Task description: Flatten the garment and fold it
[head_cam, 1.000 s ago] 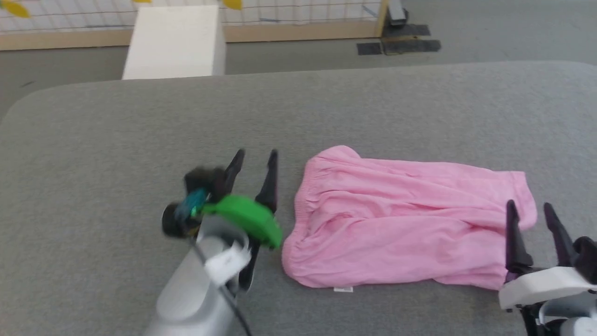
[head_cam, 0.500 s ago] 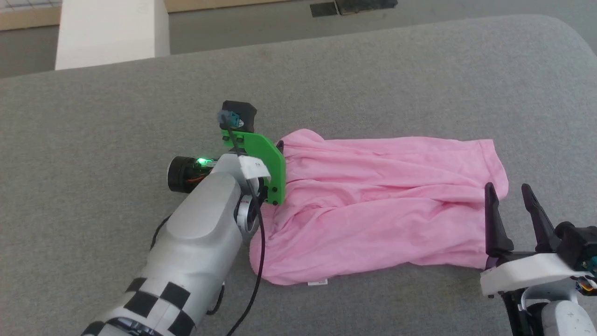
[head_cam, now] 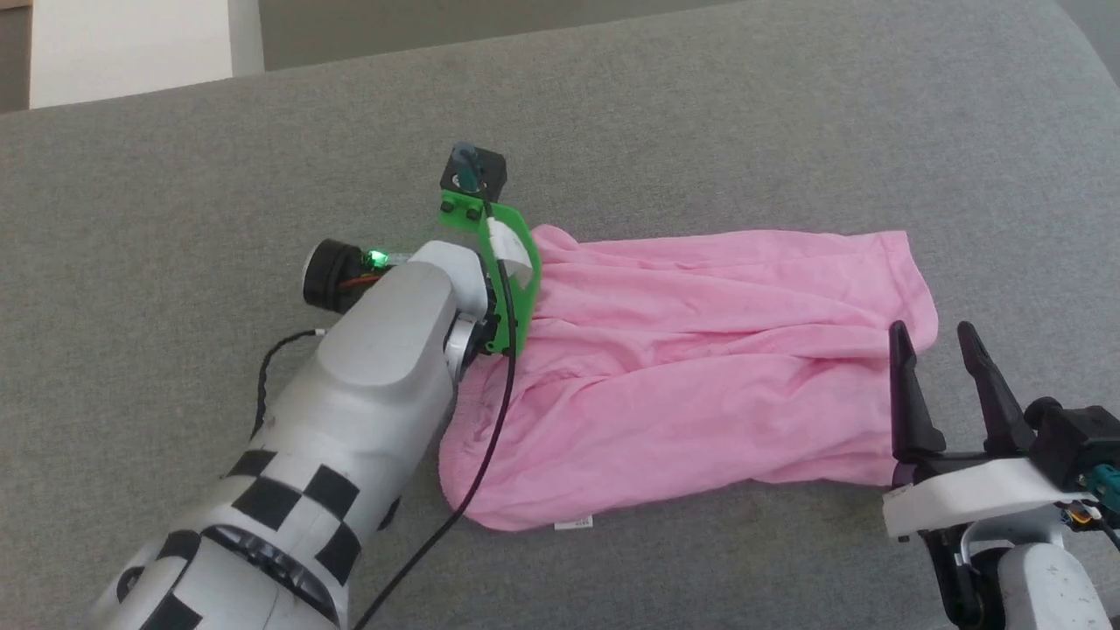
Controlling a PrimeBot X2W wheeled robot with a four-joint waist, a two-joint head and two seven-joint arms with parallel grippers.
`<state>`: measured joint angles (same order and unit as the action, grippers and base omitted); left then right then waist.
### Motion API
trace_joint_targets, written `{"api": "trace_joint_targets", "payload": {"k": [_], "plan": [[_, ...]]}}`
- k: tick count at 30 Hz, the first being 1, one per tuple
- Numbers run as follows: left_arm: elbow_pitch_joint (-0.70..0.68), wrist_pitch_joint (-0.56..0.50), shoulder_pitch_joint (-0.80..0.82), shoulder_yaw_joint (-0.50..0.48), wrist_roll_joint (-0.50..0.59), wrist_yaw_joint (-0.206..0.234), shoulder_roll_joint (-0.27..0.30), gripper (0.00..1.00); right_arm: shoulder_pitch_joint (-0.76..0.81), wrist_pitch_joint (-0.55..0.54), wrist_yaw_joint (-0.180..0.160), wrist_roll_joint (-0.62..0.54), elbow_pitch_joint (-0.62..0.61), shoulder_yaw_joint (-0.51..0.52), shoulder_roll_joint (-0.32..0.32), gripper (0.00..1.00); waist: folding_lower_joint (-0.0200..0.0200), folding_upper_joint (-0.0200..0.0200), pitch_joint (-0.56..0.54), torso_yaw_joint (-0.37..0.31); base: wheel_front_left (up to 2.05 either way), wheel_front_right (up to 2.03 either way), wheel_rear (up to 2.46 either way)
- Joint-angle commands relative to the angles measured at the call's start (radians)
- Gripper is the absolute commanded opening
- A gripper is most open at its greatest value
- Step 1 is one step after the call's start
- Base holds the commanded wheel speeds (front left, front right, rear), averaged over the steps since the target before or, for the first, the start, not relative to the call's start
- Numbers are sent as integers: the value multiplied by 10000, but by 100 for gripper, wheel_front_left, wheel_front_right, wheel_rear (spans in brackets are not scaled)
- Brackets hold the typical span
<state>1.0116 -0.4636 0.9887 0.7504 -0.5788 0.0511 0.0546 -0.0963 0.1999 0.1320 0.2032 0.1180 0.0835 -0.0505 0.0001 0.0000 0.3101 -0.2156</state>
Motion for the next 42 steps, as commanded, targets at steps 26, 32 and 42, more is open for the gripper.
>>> {"api": "trace_joint_targets", "payload": {"k": [26,32,42], "plan": [[-1964,3444,-2622,-776,-897,613,1122,0,-2234,-1399,-13,-1306,677,678,3,100,-1,0,-689,1477,0,0,0],[-2897,3093,-2912,-636,-907,801,1217,0,-4027,-4006,-13,-1818,2505,1382,-46,100,-1,0,-458,1817,0,0,0],[-4200,2585,-2864,-459,-814,1100,1409,0,-6338,-7461,-13,-1924,5017,1137,-692,100,-1,0,332,2174,0,0,0]]}}
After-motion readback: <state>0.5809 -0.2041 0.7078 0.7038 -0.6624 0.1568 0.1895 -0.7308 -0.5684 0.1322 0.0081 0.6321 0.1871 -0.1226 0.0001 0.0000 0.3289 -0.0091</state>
